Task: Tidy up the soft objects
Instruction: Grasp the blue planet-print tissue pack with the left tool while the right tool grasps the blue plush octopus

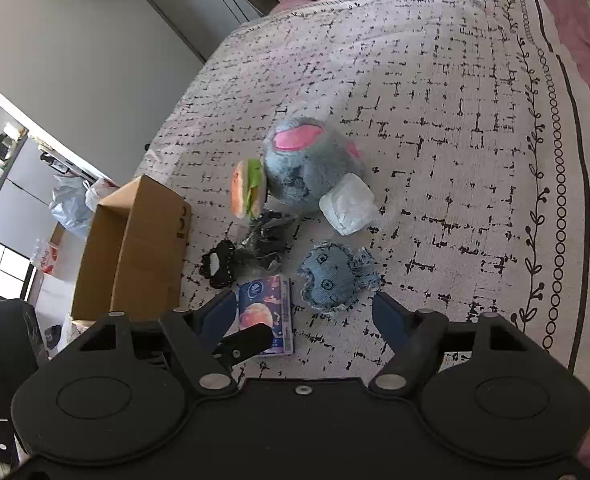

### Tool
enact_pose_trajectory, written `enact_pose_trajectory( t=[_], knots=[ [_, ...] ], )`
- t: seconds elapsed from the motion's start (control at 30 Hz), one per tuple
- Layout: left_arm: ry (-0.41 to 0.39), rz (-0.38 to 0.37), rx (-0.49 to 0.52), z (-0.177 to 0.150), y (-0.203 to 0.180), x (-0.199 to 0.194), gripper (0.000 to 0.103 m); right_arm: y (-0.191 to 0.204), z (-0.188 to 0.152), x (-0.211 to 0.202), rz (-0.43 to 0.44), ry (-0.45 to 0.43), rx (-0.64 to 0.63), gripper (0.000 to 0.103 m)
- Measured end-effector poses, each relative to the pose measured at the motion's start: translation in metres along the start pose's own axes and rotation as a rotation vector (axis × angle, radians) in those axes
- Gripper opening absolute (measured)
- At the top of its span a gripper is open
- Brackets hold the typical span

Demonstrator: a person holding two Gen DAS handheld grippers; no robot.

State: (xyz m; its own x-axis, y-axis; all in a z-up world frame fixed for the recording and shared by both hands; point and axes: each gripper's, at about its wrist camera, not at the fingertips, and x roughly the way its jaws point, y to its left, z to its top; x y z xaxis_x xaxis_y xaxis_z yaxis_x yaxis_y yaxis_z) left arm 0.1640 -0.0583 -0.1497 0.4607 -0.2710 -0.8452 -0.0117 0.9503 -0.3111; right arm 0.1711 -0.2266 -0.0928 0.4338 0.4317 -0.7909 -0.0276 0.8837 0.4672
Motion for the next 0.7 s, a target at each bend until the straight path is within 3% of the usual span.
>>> enact_pose_trajectory(
  t=[0.57,0.7],
  knots=[
    [0.074,-0.026,-0.074,0.008,0.021,0.041,0.074,0.000,0.013,0.067,-0.083,0.125,0.008,0.056],
    [0.080,-0.021,-0.084,0.013,0.027,0.043,0.063,0.004,0.013,0.079,-0.112,0.136,-0.014,0.056]
  ],
)
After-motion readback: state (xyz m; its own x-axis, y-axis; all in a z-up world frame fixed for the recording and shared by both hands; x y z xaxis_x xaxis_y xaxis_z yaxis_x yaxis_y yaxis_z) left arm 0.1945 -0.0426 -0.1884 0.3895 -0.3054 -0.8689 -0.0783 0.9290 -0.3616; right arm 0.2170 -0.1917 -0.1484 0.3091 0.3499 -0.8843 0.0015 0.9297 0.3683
